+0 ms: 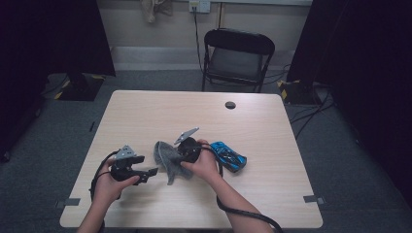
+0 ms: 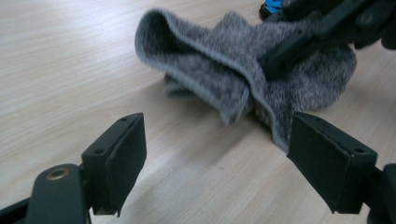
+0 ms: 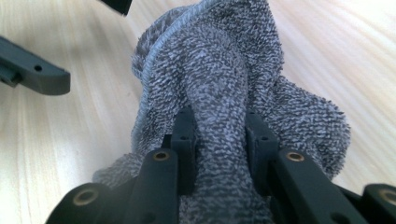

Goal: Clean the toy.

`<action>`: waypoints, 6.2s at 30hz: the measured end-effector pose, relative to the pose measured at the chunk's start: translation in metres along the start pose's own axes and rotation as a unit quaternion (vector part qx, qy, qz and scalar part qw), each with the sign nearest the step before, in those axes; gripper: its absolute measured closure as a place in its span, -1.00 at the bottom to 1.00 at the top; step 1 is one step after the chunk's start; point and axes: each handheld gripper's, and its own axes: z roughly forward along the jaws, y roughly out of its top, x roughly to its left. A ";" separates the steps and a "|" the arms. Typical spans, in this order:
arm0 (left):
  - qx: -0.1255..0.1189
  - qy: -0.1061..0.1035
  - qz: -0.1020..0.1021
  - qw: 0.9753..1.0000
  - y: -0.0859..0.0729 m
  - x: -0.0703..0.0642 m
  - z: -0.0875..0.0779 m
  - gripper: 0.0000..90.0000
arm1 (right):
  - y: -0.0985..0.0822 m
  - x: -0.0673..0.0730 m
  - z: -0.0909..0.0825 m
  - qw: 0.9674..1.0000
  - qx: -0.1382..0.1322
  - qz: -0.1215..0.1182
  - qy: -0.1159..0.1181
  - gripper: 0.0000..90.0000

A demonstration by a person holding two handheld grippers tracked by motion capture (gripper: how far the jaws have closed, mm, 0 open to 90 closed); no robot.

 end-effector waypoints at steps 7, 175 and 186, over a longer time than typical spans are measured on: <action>-0.001 0.000 0.002 1.000 0.001 -0.001 0.001 -0.57 | 0.002 0.007 0.003 1.000 0.005 -0.022 -0.002 0.06; 0.063 -0.054 0.127 0.988 0.021 -0.026 0.075 0.13 | -0.072 -0.085 -0.048 0.987 0.035 0.078 -0.136 -0.59; 0.061 -0.053 0.130 0.988 0.021 -0.027 0.075 0.13 | -0.075 -0.085 -0.050 0.986 0.025 0.082 -0.140 -0.46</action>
